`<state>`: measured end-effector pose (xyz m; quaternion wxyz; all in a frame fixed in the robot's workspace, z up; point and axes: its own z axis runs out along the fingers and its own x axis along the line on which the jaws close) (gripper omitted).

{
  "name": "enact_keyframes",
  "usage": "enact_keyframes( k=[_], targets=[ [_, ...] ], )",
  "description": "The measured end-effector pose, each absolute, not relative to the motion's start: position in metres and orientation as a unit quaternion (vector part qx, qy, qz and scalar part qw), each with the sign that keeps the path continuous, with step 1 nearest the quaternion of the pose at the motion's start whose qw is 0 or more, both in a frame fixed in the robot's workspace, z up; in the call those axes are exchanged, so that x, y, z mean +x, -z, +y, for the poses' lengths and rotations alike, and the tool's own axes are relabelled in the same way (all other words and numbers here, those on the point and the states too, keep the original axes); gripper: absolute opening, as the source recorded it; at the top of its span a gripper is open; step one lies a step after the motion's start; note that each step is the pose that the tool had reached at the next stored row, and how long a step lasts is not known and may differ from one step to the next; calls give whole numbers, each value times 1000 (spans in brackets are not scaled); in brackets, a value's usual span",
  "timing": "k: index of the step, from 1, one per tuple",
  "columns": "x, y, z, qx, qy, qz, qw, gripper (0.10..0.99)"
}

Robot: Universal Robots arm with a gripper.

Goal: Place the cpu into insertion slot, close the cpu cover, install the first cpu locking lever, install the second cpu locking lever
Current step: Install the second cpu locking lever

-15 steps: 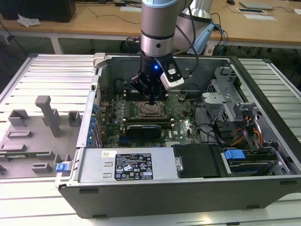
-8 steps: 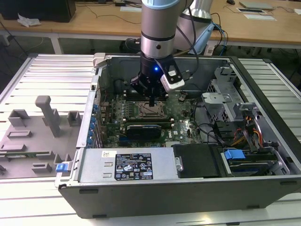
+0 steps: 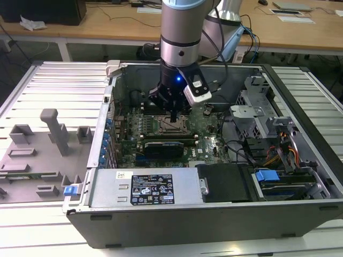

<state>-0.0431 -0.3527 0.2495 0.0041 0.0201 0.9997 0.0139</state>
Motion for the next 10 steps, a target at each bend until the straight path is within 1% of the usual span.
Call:
enact_keyframes(
  k=[4, 8, 9, 10],
  targets=[
    [-43, -250, -362, 20, -14, 1000, 4, 106],
    [-43, -250, -365, 20, -16, 1000, 4, 106],
    [-43, -250, -365, 20, -16, 1000, 3, 106],
    [-43, -249, -366, 20, -17, 1000, -2, 106]
  ],
)
